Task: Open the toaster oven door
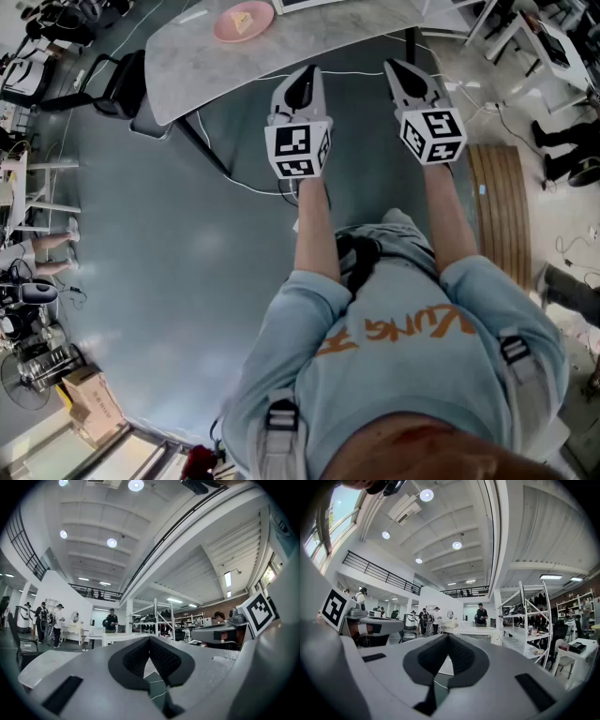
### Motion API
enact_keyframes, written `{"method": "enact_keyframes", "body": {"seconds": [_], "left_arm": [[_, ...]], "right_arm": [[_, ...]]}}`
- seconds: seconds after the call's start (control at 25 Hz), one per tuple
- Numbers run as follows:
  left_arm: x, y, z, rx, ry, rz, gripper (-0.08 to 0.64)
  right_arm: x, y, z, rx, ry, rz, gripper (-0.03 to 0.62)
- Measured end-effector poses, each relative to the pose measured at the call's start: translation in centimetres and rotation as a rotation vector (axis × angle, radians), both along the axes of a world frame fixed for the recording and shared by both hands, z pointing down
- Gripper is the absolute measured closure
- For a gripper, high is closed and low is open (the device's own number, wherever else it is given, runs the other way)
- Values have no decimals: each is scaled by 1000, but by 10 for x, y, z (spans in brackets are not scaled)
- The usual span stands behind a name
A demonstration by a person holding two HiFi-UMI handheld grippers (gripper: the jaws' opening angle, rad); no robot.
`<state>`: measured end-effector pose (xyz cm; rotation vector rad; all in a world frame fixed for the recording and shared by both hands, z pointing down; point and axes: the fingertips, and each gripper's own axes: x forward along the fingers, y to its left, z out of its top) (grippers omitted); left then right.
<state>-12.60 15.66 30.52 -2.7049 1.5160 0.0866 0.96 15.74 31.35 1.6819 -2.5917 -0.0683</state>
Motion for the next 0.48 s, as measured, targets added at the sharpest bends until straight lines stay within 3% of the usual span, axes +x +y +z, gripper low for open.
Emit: {"method": "enact_keyframes", "body": {"seconds": [0.16,0.32,0.48], "left_arm": [[9,4,-1,25,-29,47,560],[18,17,-10,44,13,128,560],[17,19,-12,53,4,131,560]], "right_arm": [[2,-1,-1,5,-27,5,597],[6,1,-1,-5,-69,16,595],[6,4,-3,-2,-63,14,595]]}}
